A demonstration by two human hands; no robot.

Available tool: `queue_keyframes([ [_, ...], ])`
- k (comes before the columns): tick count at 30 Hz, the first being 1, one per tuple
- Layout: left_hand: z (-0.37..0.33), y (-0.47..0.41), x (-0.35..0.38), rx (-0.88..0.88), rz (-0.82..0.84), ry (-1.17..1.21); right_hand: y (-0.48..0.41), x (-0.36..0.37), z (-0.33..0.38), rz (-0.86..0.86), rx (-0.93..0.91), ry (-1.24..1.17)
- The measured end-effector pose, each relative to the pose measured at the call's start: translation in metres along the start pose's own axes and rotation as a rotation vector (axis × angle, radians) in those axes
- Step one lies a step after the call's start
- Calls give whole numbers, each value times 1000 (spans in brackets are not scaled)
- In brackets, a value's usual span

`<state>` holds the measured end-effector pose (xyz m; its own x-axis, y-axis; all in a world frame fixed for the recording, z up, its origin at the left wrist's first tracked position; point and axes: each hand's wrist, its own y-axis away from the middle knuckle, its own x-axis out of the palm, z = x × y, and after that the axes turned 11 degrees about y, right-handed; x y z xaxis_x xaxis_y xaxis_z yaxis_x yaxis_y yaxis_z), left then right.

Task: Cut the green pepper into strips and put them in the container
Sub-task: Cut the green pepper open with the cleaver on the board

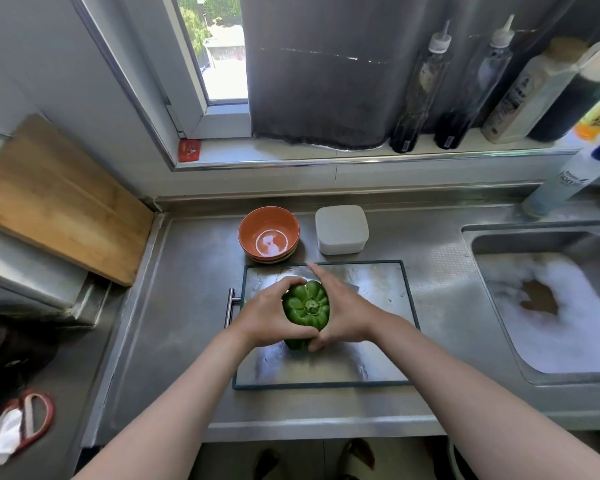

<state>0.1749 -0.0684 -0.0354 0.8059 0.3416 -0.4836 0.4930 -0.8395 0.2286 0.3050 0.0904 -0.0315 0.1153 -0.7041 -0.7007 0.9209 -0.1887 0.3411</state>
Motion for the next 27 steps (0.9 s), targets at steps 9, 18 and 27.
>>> queue_keyframes([
  [9,-4,-14,-11,-22,151,73,-13,5,-5,-145,-18,-15],
  [18,5,-17,2,2,149,7,-19,-2,-10,-77,42,216],
  [27,11,-25,14,4,35,-8,-21,0,-7,-193,151,338],
])
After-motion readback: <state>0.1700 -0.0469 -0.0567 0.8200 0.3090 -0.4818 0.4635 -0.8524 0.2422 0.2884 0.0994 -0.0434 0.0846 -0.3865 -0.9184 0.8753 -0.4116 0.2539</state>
